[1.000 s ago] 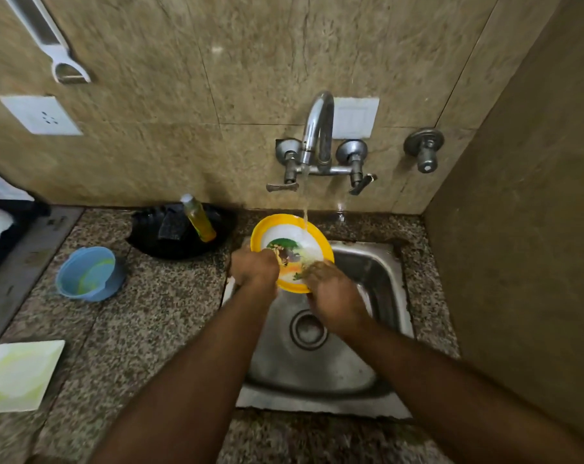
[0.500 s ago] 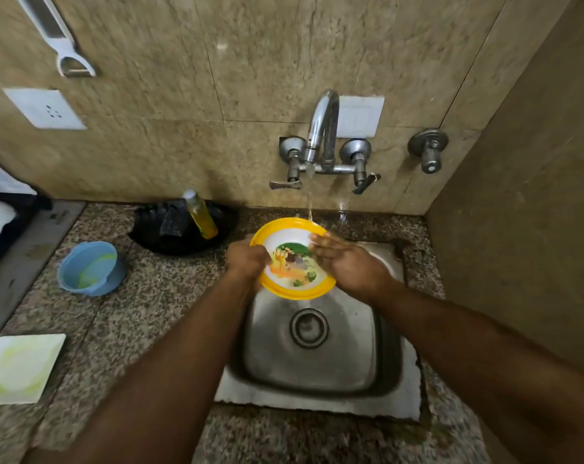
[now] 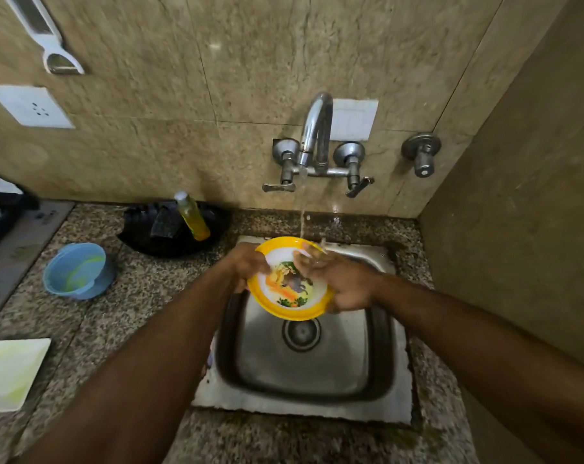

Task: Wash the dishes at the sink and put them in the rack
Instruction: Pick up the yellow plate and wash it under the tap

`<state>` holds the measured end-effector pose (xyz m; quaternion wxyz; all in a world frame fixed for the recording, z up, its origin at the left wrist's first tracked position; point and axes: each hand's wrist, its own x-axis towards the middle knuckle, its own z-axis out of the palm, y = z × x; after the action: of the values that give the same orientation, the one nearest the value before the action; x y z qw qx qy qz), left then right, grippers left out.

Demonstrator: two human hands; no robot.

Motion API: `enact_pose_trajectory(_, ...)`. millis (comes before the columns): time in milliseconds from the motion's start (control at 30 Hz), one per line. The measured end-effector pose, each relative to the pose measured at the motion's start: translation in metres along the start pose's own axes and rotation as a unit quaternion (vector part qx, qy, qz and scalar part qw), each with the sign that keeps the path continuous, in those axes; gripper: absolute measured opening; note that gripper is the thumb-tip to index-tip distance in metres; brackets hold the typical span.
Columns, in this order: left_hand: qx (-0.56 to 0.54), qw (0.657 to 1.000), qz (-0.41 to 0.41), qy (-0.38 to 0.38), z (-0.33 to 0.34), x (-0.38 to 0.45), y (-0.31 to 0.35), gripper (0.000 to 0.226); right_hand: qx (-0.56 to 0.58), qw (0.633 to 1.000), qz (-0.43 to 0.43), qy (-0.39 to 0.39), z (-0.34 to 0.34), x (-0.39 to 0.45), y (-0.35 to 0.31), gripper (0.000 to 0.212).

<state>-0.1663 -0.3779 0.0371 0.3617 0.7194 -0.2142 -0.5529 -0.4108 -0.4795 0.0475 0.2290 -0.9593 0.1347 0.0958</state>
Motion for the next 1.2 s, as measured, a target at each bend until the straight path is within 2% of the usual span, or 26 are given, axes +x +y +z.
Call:
enact_pose_trajectory(33,-0.006,1.0,0.01,0.003,0.004,-0.009,0.008,0.058,0.11,0.994,0.014,0.019,0.003,0.0,-0.003,0.092)
enact_pose_trajectory(100,0.012,0.999,0.029,0.026,0.013,-0.024,0.022,0.032,0.177,0.979,0.018,0.097,0.017,0.0,-0.006,0.078)
enact_pose_trajectory(167,0.061,0.996,0.047,0.054,0.018,-0.024,0.025,0.024,0.093,0.98,0.033,0.173,0.039,0.001,-0.003,0.07)
enact_pose_trajectory(200,0.084,0.993,0.051,0.062,0.019,-0.023,0.024,0.022,0.062,0.978,0.055,0.191,0.047,0.003,-0.003,0.075)
enact_pose_trajectory(300,0.092,0.993,0.031,0.06,0.018,-0.023,0.02,0.026,0.064,0.978,0.122,0.159,0.047,0.017,-0.008,0.085)
enact_pose_trajectory(400,0.069,0.997,0.023,0.01,0.015,-0.02,0.016,0.039,0.023,0.967,0.22,0.125,0.025,0.034,-0.012,0.079)
enact_pose_trajectory(433,0.066,0.998,0.021,0.0,0.015,-0.019,0.016,0.041,-0.006,0.964,0.241,0.116,0.014,0.039,-0.011,0.071)
enact_pose_trajectory(500,0.067,0.997,0.022,-0.009,0.014,-0.016,0.015,0.041,-0.035,0.957,0.264,0.116,-0.005,0.044,-0.013,0.041)
enact_pose_trajectory(533,0.058,0.998,0.02,-0.015,0.013,-0.014,0.013,0.043,-0.035,0.953,0.273,0.123,-0.011,0.046,-0.015,0.045)
enact_pose_trajectory(633,0.016,0.999,0.021,-0.038,0.013,-0.01,0.009,0.052,-0.069,0.932,0.335,0.12,-0.025,0.055,-0.022,0.076)
enact_pose_trajectory(700,0.017,0.999,0.032,-0.037,0.014,-0.01,0.011,0.057,-0.145,0.929,0.319,0.117,-0.027,0.061,-0.028,0.075)
enact_pose_trajectory(800,0.086,0.994,0.06,-0.043,0.015,-0.01,0.026,0.058,-0.192,0.954,0.196,0.122,-0.025,0.064,-0.031,0.051)
enact_pose_trajectory(833,0.106,0.991,0.062,-0.045,0.016,-0.01,0.029,0.053,-0.184,0.958,0.182,0.125,-0.027,0.064,-0.03,0.047)
enact_pose_trajectory(900,0.132,0.988,0.065,-0.041,0.019,-0.008,0.035,0.036,-0.174,0.95,0.215,0.148,-0.031,0.065,-0.026,0.054)
enact_pose_trajectory(967,0.138,0.986,0.092,-0.011,0.021,0.0,0.039,0.029,-0.122,0.93,0.3,0.173,-0.032,0.066,-0.021,0.068)
enact_pose_trajectory(1000,0.141,0.983,0.112,0.02,0.021,0.004,0.039,0.035,-0.066,0.914,0.352,0.189,-0.03,0.067,-0.019,0.075)
enact_pose_trajectory(1033,0.139,0.98,0.128,0.059,0.022,0.007,0.039,0.044,-0.001,0.89,0.405,0.209,-0.028,0.067,-0.018,0.08)
enact_pose_trajectory(1100,0.1,0.975,0.15,0.126,0.027,0.008,0.032,0.045,0.079,0.834,0.486,0.25,-0.024,0.065,-0.015,0.082)
enact_pose_trajectory(1133,0.085,0.972,0.156,0.154,0.032,0.004,0.026,0.042,0.079,0.824,0.5,0.254,-0.023,0.064,-0.017,0.078)
enact_pose_trajectory(1200,0.076,0.967,0.157,0.187,0.038,-0.003,0.011,0.044,0.017,0.852,0.466,0.238,-0.018,0.06,-0.02,0.061)
